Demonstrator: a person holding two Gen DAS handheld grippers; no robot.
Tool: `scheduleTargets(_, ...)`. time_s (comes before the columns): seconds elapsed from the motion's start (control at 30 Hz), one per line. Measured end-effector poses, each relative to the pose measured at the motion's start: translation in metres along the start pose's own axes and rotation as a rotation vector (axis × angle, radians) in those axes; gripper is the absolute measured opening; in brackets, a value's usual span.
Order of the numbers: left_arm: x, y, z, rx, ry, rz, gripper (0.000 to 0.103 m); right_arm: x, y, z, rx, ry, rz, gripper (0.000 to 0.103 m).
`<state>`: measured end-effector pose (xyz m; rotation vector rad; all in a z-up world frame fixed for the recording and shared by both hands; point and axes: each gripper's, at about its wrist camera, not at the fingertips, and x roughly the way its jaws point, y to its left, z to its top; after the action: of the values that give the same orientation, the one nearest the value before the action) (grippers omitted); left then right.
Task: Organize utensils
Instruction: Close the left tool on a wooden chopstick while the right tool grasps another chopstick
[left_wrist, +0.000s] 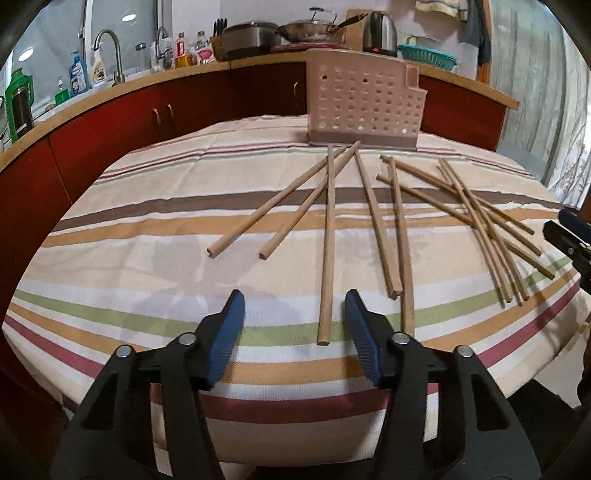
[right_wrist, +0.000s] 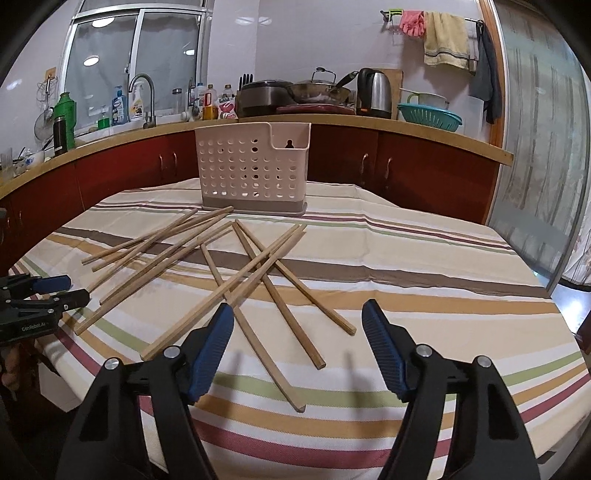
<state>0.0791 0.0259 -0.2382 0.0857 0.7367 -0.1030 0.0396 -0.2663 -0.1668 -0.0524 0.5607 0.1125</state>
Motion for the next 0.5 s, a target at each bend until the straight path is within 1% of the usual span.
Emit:
scheduleTargets(0.03, 0.000, -0.001, 0.000, 0.008, -0.003, 0.010, 0.051, 0.000, 0.000, 0.000, 0.001, 0.001, 0.000, 0.070)
scheduleTargets(0.13, -0.001, -0.006, -0.001, 0.041, -0.019, 0.021, 0.043, 0.001, 0.000, 0.000, 0.004, 0.004, 0.001, 0.070)
scheduleTargets(0.2, -0.001, -0.006, -0.001, 0.033, -0.022, 0.005, 0.036, 0.001, 0.001, 0.000, 0.001, 0.006, 0.004, 0.070)
scheduleTargets(0.23, -0.001, -0.005, -0.001, 0.021, -0.020, -0.006, 0.034, 0.001, 0.002, 0.000, -0.001, 0.006, 0.004, 0.070)
scheduleTargets(0.3, -0.001, -0.006, -0.001, 0.017, -0.022, -0.024, 0.022, 0.001, 0.003, 0.001, -0.005, 0.003, 0.006, 0.070)
scheduleTargets(0.37, 0.000, -0.008, -0.001, 0.026, -0.027, -0.037, 0.015, 0.000, 0.005, 0.000, -0.009, 0.001, 0.008, 0.070)
scheduleTargets(0.43, 0.000, -0.010, -0.001, 0.038, -0.030, -0.037, 0.011, 0.000, 0.006, 0.000, -0.008, 0.000, 0.010, 0.070)
scheduleTargets(0.47, 0.001, -0.012, -0.001, 0.043, -0.032, -0.042, 0.008, 0.000, 0.006, 0.000, -0.008, 0.001, 0.012, 0.070)
scheduleTargets(0.5, 0.001, -0.011, -0.001, 0.042, -0.032, -0.045, 0.008, 0.000, 0.007, 0.000, -0.007, 0.001, 0.014, 0.070)
